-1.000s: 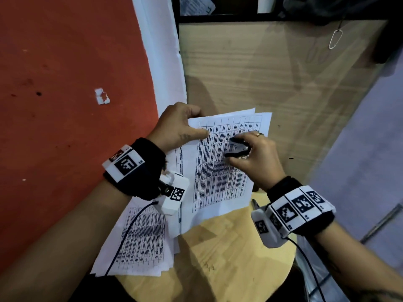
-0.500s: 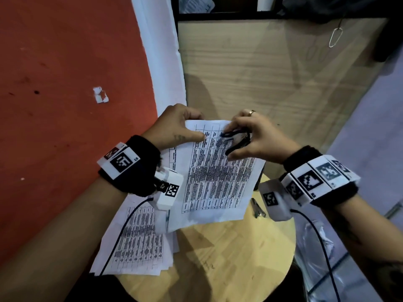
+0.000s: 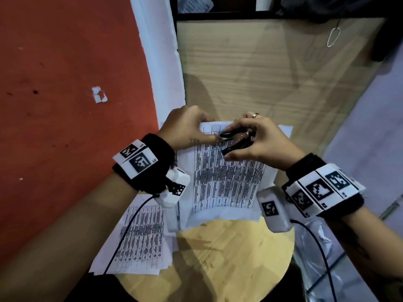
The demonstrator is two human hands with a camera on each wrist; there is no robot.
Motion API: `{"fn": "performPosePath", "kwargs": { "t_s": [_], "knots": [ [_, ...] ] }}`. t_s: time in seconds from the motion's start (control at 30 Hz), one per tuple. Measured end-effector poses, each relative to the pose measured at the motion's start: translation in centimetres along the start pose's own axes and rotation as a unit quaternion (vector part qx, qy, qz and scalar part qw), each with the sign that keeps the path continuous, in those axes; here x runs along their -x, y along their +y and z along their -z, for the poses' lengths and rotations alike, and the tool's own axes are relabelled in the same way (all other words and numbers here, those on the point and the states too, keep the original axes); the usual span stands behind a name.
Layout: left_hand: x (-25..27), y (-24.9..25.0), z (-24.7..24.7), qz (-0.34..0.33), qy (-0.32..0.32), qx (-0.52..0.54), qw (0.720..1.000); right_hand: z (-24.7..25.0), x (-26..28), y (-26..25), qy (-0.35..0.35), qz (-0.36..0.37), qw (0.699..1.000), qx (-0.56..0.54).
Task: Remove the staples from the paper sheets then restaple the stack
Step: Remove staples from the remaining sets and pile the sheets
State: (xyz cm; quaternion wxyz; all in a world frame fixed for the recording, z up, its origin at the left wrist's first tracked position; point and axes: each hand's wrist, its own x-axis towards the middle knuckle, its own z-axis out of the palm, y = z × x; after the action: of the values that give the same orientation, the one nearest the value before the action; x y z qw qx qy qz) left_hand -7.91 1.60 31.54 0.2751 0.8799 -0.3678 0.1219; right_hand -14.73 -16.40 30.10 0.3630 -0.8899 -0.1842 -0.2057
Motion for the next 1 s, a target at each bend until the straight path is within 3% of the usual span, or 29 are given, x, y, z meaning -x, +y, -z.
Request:
{"fn": "performPosePath", "kwargs": {
  "t_s": [0.2, 0.3, 0.43, 0.53, 1.0],
  "knots": [
    [-0.3, -0.5, -0.5, -0.019, 0.025, 0.082, 0.996, 0.4, 0.4, 0.3, 0.027, 0.031, 0.999, -0.008],
    [-0.4, -0.7, -0.1, -0.014, 0.018, 0.094, 0.995, 0.8, 0.8, 0.4, 0.103, 0.062, 0.993, 0.005],
    [-0.3, -0.6, 0.1, 0.004, -0.003, 0.164, 0.986, -0.3, 1.6, -0.2, 0.181, 0.152, 0.955, 0.181],
    [-0.3, -0.5, -0.1, 0.006, -0.017, 0.205, 0.979, -1.4, 1.5, -0.1, 0.181, 0.208, 0.927, 0.253],
    [0.0, -0.9, -0.5, 0.028, -0.037, 0.285, 0.958, -1.9, 1.1, -0.6, 0.154, 0.265, 0.908, 0.284]
  ]
}}
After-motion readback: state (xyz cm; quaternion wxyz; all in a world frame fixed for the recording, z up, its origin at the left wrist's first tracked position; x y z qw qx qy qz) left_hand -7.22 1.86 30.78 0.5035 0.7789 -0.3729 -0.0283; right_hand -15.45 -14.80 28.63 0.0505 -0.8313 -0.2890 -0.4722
